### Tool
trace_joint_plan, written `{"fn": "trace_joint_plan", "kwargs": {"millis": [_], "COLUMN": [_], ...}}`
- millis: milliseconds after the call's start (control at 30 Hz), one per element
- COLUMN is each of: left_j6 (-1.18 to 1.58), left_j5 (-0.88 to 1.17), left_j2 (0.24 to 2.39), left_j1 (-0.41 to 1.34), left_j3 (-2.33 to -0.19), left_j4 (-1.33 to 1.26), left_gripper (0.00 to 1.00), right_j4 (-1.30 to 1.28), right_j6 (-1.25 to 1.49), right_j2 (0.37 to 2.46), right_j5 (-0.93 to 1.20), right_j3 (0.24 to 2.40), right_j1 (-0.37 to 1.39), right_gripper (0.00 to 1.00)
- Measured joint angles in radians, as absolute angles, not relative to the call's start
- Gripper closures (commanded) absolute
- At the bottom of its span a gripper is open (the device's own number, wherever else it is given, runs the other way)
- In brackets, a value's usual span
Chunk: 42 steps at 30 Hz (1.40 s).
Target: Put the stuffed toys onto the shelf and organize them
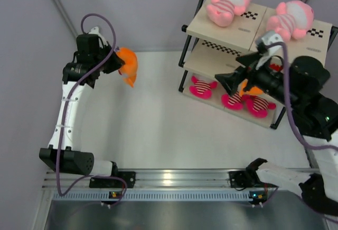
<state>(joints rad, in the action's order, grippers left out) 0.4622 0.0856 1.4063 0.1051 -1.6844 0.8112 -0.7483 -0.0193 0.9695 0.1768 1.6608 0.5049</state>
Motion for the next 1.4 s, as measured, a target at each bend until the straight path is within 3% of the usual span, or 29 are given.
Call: {"fn": "trace_joint_plan", "kwargs": {"millis": [100, 233, 400, 500, 767, 900, 1000, 1033, 1200, 1233, 1300, 1367, 1400], "left_j6": [0.525, 0.603, 0.673, 0.695, 0.720, 0.725, 0.731, 0.731, 0.732, 0.733, 0.733, 0.731, 0.731], "left_j5": [0.150, 0.275, 0.386, 0.438, 0.501, 0.509, 0.514, 0.516, 0.526, 0.527, 0.527, 0.528, 0.528], "left_j2": [1.396, 1.384, 1.349, 1.322, 1.298, 1.298, 1.298, 1.298, 1.298, 1.298, 1.298, 1.298, 1.296], "left_j1": [0.090, 0.015, -0.075, -0.074, -0.072, -0.072, -0.072, -0.072, -0.072, -0.072, -0.072, -0.072, -0.072], "left_j3": [-1.713, -1.753, -1.784, -1.785, -1.783, -1.783, -1.782, -1.782, -1.782, -1.782, -1.782, -1.778, -1.776], "left_j4": [0.854, 0.883, 0.893, 0.896, 0.900, 0.900, 0.900, 0.900, 0.899, 0.899, 0.899, 0.894, 0.892], "left_gripper": [1.00, 1.00, 1.00, 1.00, 1.00, 1.00, 1.00, 1.00, 1.00, 1.00, 1.00, 1.00, 0.92], "right_j4": [-0.702, -0.478, -0.102, 0.132, 0.537, 0.591, 0.598, 0.599, 0.604, 0.604, 0.598, 0.588, 0.583], "right_j6": [-0.074, -0.145, -0.198, -0.212, -0.288, -0.287, -0.283, -0.277, -0.251, -0.244, -0.233, -0.213, -0.197], "right_j2": [1.108, 1.234, 1.303, 1.408, 1.740, 1.851, 1.905, 1.919, 1.938, 1.940, 1.940, 1.940, 1.940], "right_j5": [0.043, -0.049, -0.113, -0.155, -0.244, -0.292, -0.321, -0.329, -0.384, -0.392, -0.395, -0.393, -0.385], "right_j3": [1.730, 1.597, 1.214, 1.104, 1.239, 1.351, 1.420, 1.439, 1.478, 1.483, 1.496, 1.505, 1.505], "right_j1": [0.794, 0.979, 1.068, 1.084, 1.082, 1.073, 1.066, 1.063, 1.049, 1.048, 1.045, 1.043, 1.042], "right_gripper": [0.01, 0.01, 0.01, 0.01, 0.01, 0.07, 0.23, 0.34, 0.66, 0.82, 0.99, 1.00, 1.00]}}
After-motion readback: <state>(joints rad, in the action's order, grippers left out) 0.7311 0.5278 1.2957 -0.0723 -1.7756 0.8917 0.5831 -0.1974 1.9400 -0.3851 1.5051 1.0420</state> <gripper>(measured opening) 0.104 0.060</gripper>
